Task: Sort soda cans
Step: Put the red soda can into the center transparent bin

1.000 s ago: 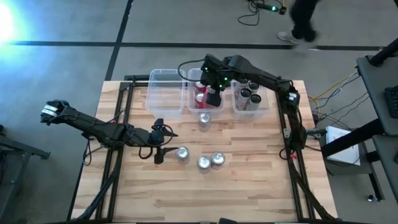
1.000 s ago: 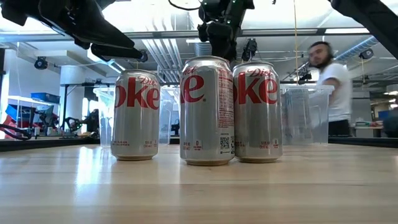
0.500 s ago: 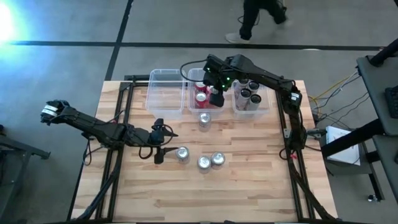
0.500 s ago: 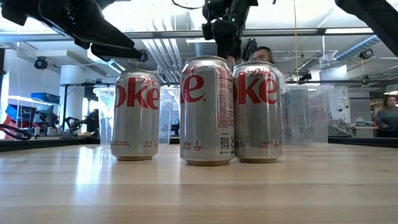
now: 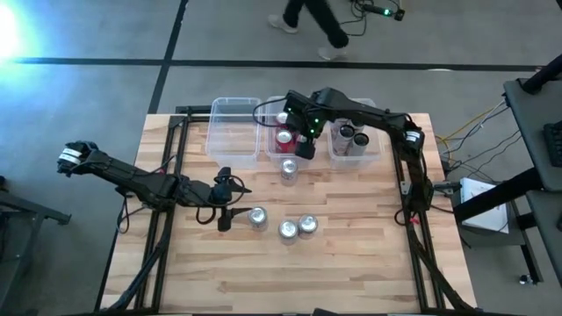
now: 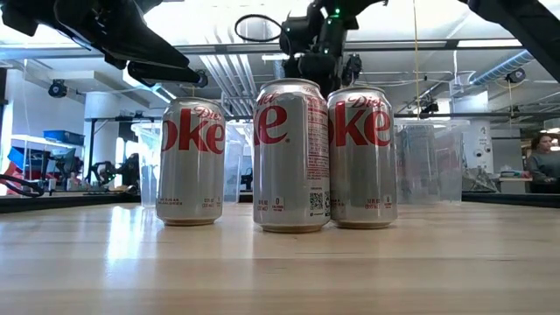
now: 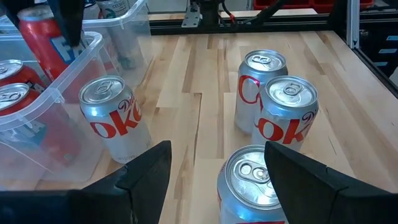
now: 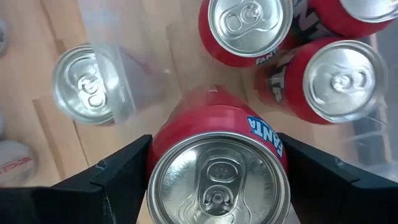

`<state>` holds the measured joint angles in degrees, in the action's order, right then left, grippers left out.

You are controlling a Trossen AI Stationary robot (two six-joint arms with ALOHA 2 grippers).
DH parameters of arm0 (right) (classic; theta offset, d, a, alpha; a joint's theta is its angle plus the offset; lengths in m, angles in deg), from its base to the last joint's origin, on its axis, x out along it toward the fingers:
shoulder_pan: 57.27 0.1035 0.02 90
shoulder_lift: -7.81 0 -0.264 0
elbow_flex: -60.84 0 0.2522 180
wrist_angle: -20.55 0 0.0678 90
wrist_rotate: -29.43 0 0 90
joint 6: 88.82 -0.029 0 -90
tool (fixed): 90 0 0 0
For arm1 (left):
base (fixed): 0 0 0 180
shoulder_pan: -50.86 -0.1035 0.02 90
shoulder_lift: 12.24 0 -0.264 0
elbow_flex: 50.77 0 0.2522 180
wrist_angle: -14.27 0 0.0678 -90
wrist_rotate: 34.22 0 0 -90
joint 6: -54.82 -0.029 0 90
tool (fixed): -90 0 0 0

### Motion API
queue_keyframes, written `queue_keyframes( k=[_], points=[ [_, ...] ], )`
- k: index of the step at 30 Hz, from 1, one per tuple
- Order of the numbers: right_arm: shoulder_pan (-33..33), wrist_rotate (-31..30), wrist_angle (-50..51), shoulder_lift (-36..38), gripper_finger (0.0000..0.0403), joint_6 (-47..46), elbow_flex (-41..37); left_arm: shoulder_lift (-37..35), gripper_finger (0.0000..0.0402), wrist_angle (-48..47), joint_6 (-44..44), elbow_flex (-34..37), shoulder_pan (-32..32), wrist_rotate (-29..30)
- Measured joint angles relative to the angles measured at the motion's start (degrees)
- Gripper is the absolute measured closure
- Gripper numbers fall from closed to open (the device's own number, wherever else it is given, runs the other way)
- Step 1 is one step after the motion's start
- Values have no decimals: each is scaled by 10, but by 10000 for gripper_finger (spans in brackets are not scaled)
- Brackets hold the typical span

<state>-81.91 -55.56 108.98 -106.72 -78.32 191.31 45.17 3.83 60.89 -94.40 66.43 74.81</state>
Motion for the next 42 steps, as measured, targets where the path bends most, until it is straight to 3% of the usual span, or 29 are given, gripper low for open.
queue_keyframes(
  k=[24, 34, 42],
  points=[
    [-8, -4, -170, -1, 97, -17, -124, 0, 159, 0, 2, 0, 0, 0],
    [-17, 2, -194, -1, 78, -17, -130, 0, 159, 1, 4, 0, 0, 2],
    [-19, 14, -206, -9, 81, 5, -130, 0, 159, 6, 4, 0, 0, 45]
  ],
)
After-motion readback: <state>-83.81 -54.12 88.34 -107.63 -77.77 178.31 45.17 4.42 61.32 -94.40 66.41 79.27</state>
